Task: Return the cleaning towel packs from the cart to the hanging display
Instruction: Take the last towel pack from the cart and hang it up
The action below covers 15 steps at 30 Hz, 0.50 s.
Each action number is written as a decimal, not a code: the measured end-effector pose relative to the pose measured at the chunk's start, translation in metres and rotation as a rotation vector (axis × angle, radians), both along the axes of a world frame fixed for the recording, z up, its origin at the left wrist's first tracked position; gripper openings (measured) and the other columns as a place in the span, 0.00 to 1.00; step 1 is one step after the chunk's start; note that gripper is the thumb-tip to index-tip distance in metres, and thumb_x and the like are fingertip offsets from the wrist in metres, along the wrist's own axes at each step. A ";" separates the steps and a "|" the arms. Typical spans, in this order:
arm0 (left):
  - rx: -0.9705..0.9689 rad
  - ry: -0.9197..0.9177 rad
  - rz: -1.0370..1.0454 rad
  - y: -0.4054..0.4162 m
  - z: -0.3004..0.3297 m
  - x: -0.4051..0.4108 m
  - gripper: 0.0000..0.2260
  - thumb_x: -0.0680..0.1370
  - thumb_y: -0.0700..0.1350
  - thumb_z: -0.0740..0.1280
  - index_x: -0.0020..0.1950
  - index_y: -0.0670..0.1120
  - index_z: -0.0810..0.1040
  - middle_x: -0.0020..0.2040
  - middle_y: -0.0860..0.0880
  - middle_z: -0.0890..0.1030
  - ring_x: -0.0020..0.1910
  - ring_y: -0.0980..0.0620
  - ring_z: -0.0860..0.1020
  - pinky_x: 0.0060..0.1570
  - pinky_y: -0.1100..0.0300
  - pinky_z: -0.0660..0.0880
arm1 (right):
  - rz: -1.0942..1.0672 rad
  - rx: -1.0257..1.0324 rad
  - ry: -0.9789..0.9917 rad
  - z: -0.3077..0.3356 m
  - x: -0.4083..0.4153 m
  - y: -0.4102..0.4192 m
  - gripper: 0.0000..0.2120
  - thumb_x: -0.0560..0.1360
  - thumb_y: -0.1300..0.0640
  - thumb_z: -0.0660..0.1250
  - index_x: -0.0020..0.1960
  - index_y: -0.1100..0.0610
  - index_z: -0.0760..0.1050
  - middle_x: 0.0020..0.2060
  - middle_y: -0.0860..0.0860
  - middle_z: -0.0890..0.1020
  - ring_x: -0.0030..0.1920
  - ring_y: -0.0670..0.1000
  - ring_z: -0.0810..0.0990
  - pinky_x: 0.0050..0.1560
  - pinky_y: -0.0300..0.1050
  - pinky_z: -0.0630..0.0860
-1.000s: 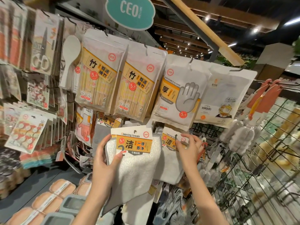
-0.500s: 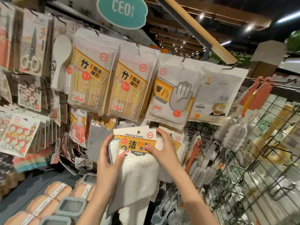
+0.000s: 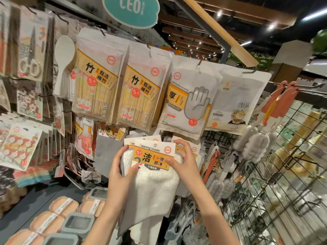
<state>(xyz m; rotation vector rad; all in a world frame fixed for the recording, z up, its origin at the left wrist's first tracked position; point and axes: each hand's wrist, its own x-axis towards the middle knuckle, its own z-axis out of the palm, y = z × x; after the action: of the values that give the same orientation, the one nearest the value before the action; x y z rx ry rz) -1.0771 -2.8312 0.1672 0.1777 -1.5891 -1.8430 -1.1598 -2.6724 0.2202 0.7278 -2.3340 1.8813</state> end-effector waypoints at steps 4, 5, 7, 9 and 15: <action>0.036 -0.025 -0.001 -0.003 0.000 0.004 0.26 0.75 0.37 0.70 0.66 0.60 0.70 0.63 0.68 0.72 0.63 0.71 0.68 0.59 0.63 0.68 | 0.004 -0.002 -0.017 0.000 0.001 0.005 0.25 0.71 0.69 0.70 0.58 0.44 0.70 0.53 0.45 0.79 0.58 0.49 0.77 0.55 0.46 0.78; 0.031 -0.025 0.001 -0.003 0.001 0.005 0.25 0.75 0.38 0.70 0.66 0.61 0.70 0.61 0.72 0.72 0.62 0.72 0.68 0.58 0.64 0.67 | -0.009 0.000 -0.012 -0.001 0.001 0.007 0.24 0.71 0.69 0.70 0.58 0.44 0.71 0.53 0.42 0.78 0.59 0.48 0.76 0.55 0.47 0.78; 0.033 -0.022 -0.002 -0.003 0.001 0.007 0.24 0.75 0.39 0.70 0.66 0.61 0.70 0.58 0.75 0.71 0.61 0.75 0.67 0.56 0.67 0.66 | -0.022 -0.008 -0.005 -0.004 0.000 0.011 0.23 0.71 0.69 0.69 0.57 0.45 0.71 0.53 0.38 0.77 0.60 0.48 0.75 0.54 0.45 0.79; 0.048 -0.013 -0.001 -0.002 0.001 0.009 0.21 0.77 0.42 0.68 0.66 0.59 0.70 0.60 0.74 0.71 0.62 0.75 0.67 0.58 0.66 0.65 | -0.042 -0.015 -0.002 -0.008 -0.001 0.015 0.23 0.72 0.69 0.69 0.56 0.44 0.72 0.54 0.37 0.76 0.60 0.48 0.75 0.54 0.45 0.79; 0.003 -0.015 0.057 0.002 0.008 0.013 0.16 0.81 0.41 0.61 0.66 0.57 0.70 0.61 0.69 0.71 0.57 0.80 0.66 0.53 0.75 0.66 | -0.096 -0.030 -0.010 -0.011 -0.003 0.021 0.23 0.71 0.68 0.69 0.55 0.43 0.72 0.61 0.48 0.76 0.62 0.51 0.74 0.58 0.54 0.77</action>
<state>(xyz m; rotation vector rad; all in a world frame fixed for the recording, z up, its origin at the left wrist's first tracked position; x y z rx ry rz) -1.0636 -2.8297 0.1755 0.2370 -1.5759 -1.8040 -1.1633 -2.6510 0.2096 0.5940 -2.2966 1.8799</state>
